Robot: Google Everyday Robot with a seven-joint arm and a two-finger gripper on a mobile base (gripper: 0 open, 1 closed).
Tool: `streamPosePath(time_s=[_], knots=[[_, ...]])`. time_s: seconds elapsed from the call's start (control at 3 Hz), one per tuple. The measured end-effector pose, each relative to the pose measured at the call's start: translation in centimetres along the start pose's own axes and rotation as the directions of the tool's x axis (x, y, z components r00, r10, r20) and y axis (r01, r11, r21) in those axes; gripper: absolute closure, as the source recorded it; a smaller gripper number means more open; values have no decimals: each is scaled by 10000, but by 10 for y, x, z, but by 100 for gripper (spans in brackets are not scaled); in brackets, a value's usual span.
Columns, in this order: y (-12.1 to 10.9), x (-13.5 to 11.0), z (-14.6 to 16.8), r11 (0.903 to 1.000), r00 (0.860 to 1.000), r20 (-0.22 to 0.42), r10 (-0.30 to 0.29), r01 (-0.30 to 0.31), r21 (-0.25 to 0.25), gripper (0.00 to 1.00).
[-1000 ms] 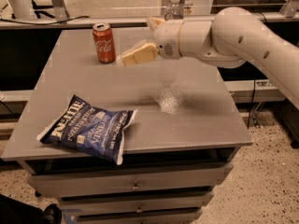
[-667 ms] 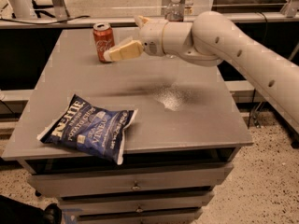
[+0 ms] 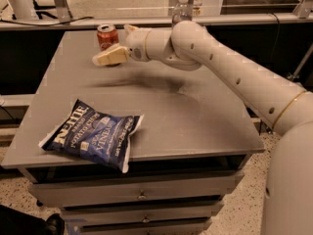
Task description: Move coke can near blue chip bag
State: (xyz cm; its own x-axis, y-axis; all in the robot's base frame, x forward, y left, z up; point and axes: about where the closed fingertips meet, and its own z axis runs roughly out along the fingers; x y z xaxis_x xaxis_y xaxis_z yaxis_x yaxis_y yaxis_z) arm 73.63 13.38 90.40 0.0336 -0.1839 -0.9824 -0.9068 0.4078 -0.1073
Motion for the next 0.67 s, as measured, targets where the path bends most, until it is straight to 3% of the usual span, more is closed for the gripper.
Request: streamPosePath(time_s=[0.33, 0.67], knots=[[-7, 9, 24, 9998, 9998, -37, 189, -189, 24, 0], [-14, 16, 39, 9988, 9986, 187, 485, -487, 107, 18]])
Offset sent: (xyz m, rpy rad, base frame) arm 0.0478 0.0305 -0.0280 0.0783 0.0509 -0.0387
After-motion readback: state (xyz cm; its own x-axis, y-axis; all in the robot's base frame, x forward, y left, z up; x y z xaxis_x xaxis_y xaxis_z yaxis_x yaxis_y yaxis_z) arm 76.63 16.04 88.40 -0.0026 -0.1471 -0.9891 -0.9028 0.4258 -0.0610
